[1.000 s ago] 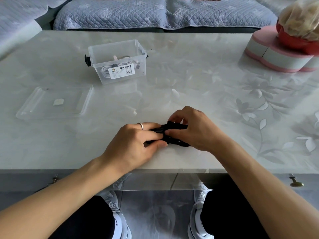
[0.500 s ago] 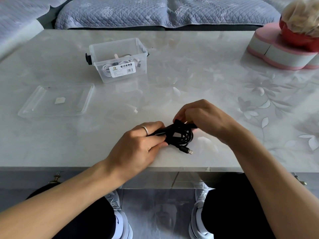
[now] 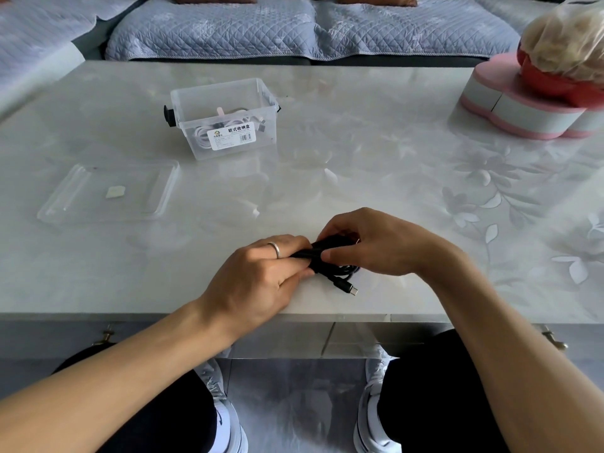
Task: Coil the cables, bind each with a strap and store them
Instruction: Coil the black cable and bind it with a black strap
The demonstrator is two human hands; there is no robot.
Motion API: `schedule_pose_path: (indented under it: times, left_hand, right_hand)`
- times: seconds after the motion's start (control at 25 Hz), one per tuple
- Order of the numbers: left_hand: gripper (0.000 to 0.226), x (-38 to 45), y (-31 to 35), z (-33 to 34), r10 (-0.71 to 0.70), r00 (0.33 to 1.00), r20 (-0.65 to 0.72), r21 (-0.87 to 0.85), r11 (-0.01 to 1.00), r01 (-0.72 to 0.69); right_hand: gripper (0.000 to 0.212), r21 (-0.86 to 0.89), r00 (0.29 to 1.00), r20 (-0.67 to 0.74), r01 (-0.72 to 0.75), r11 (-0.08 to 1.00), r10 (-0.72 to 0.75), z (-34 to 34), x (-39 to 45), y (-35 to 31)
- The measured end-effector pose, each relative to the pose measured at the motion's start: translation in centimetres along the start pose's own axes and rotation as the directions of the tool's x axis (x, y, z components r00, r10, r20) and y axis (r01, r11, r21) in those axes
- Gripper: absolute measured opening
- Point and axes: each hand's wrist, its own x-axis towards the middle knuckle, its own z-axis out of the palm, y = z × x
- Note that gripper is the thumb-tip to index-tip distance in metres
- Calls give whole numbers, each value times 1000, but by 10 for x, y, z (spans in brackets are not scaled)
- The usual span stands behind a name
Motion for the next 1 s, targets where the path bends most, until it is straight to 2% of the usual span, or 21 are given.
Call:
schedule_pose_path:
  times: [0.08, 0.16, 0.28, 0.4, 0.48, 0.56, 0.68, 0.8, 0.92, 1.0]
  left_hand:
    - [10, 2, 0, -2, -61, 998, -11, -51, 997, 60]
    - [6, 6, -2, -3, -108, 994, -17, -85, 991, 106]
    - [8, 10, -8, -2, -100, 995, -6, -56, 993, 99]
    - [14, 11, -9, -3, -98, 995, 11, -33, 995, 98]
    - [16, 12, -11, -5, -107, 994, 18, -16, 994, 107]
    - [16, 13, -16, -9, -121, 993, 0, 22, 992, 121]
    - [20, 18, -26, -16, -163, 987, 9, 65, 985, 162]
    - [26, 21, -26, -17, -193, 979, 66, 112, 976, 185]
    - [27, 24, -23, -16, -217, 973, 75, 131, 970, 206]
    - [27, 28, -23, -15, -220, 972, 80, 125, 970, 210]
  right_hand:
    - [19, 22, 986, -158, 56, 998, -52, 7, -4, 6]
    - [24, 0, 930, -319, 195, 981, -184, 11, -11, 14]
    - [28, -184, 850, -358, 342, 921, -387, 18, -17, 21]
    - [8, -343, 735, -437, 397, 851, -518, 24, -10, 21]
    - [8, -329, 686, -506, 408, 852, -523, 22, -13, 18]
    - [7, -225, 662, -574, 438, 870, -482, 17, -21, 19]
    - [8, -131, 658, -625, 440, 888, -419, 13, -30, 20]
    - [9, -189, 666, -592, 433, 881, -454, 13, -32, 19]
    - [11, -324, 750, -416, 406, 855, -514, 19, -35, 21]
    - [18, -349, 834, -307, 348, 870, -457, 23, -34, 23]
